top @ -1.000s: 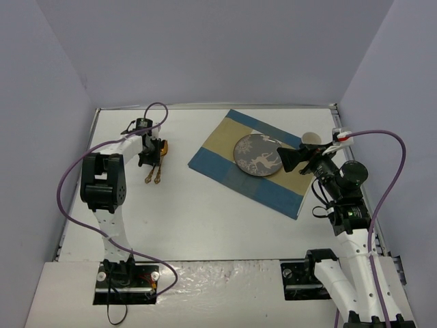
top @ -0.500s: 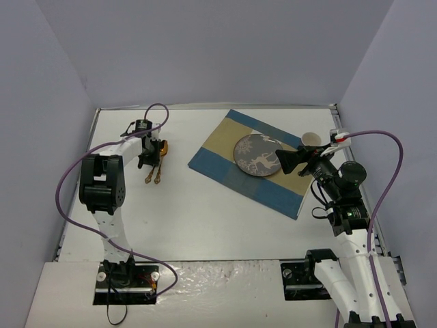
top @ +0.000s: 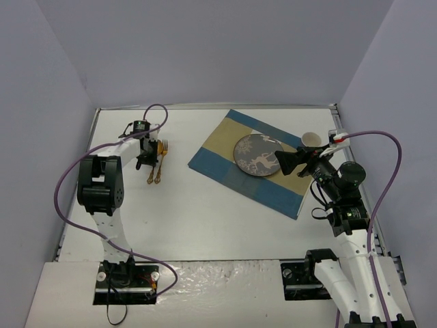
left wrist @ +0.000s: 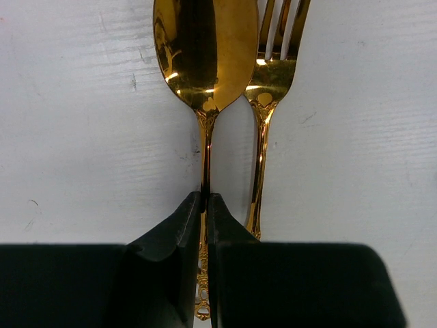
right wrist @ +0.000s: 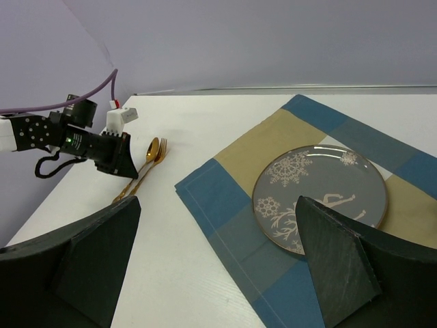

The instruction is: Set the dinner table for one person

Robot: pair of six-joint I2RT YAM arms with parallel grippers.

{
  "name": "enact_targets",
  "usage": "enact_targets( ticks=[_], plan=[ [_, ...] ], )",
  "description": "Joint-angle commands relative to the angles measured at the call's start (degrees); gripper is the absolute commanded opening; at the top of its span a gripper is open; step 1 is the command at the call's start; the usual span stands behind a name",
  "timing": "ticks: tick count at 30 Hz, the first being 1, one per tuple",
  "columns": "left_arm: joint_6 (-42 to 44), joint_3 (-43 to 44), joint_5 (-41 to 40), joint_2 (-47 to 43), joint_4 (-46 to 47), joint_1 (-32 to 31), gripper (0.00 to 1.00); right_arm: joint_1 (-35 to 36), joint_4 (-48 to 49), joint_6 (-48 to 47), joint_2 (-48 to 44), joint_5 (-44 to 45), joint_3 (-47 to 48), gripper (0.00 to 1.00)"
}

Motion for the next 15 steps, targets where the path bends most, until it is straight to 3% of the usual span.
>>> enact_targets(
  ticks=[1,9,15],
  plan=[
    [1.2,-1.2,1.0,-3.5,-2.5,0.4,0.0,0.6,4.3,-0.6,-0.2,-1.3,0.7,0.94],
    [-0.1,0.4,-2.4,-13.9,-6.5,-0.3,0.0,1.0,3.6,1.9,2.4,-2.1,1.9,0.94],
    [-3.1,-0.2,-5.8,-22.0,-10.1,-5.9,0.0,2.7,4.0,4.8,6.5,-2.0,2.7,0.93]
  ],
)
